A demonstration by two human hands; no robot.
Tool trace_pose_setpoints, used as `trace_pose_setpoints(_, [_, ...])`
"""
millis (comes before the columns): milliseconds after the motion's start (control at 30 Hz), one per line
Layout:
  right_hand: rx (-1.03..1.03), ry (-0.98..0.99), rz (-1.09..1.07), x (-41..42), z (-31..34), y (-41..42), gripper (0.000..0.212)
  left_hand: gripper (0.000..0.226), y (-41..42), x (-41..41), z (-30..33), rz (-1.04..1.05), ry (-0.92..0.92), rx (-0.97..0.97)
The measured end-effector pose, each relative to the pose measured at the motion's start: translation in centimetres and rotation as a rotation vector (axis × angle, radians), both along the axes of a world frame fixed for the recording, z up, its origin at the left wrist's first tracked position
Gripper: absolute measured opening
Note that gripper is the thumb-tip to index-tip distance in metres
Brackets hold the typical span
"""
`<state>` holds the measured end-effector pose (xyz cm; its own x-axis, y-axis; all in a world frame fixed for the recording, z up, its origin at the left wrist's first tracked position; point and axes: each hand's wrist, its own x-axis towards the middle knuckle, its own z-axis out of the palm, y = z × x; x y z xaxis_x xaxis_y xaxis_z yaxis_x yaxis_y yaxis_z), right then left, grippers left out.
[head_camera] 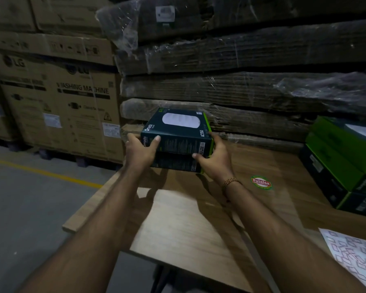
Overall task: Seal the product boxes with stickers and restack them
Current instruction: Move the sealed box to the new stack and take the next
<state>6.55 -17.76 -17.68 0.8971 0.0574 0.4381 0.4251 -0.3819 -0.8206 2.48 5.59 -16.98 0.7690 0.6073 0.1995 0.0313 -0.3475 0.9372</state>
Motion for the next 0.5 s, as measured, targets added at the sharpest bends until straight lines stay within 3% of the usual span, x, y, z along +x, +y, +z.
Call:
trace_pose_setpoints(300, [0.058,-0.127,-0.061,-2.5,1.5,-3.6,0.073,0.075,-2.5,-3.6,0.8,-0.022,-0.143,0.08])
trace_pose_setpoints(500, [0.105,-0.172,-0.142,-6.5,2.1,-6.9,0.068,0.066,-5.6,-6.8,2.1,-0.077,-0.243,0.116])
